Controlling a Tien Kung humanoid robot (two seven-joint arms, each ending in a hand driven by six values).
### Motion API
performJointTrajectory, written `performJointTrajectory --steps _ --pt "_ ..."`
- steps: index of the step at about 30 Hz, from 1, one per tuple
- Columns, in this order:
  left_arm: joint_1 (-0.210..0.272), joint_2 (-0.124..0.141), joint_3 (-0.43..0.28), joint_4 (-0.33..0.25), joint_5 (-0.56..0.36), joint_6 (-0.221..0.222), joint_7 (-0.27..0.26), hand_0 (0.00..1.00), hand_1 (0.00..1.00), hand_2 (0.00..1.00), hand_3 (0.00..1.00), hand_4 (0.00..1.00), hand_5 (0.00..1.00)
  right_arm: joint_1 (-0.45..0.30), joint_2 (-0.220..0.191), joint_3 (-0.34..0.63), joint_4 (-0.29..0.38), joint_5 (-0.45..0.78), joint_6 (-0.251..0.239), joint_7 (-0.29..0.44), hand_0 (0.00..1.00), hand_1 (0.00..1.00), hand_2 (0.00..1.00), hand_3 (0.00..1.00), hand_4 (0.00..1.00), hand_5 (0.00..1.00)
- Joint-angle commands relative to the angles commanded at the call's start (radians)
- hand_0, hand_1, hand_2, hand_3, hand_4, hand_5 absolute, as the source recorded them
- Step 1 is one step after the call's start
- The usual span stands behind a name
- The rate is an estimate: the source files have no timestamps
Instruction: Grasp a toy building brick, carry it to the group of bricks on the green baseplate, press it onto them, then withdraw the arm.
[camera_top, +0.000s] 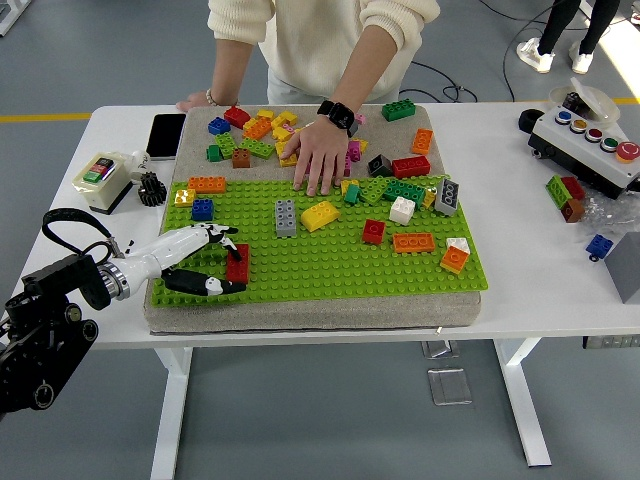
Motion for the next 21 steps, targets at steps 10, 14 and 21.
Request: performJointTrajectory --steps 10,14,21 --pt "0.025 0.017 -0.055 -0.144 -0.079 -0.027 0.011 0.998 0.963 0.923 0.613 0.975 0.713 0.000 0.000 0.002 0.000 -0.002 0.000 0.004 0.723 0.638 0.681 0.606 0.939 0.490" --pt "0.021 0.019 -0.061 -0.179 -0.113 -0.020 0.014 0.998 0.963 0.923 0.613 0.975 0.713 0.001 0.000 0.004 0.000 -0.002 0.001 0.004 0.723 0.638 0.681 0.606 0.939 0.490" --pt "-0.019 0.009 -0.057 -0.177 -0.104 -0.025 0.016 0.998 0.871 0.881 0.846 0.998 0.549 0.003 -0.001 0.005 0.000 0.000 0.000 0.005 0.723 0.638 0.681 0.607 0.939 0.490"
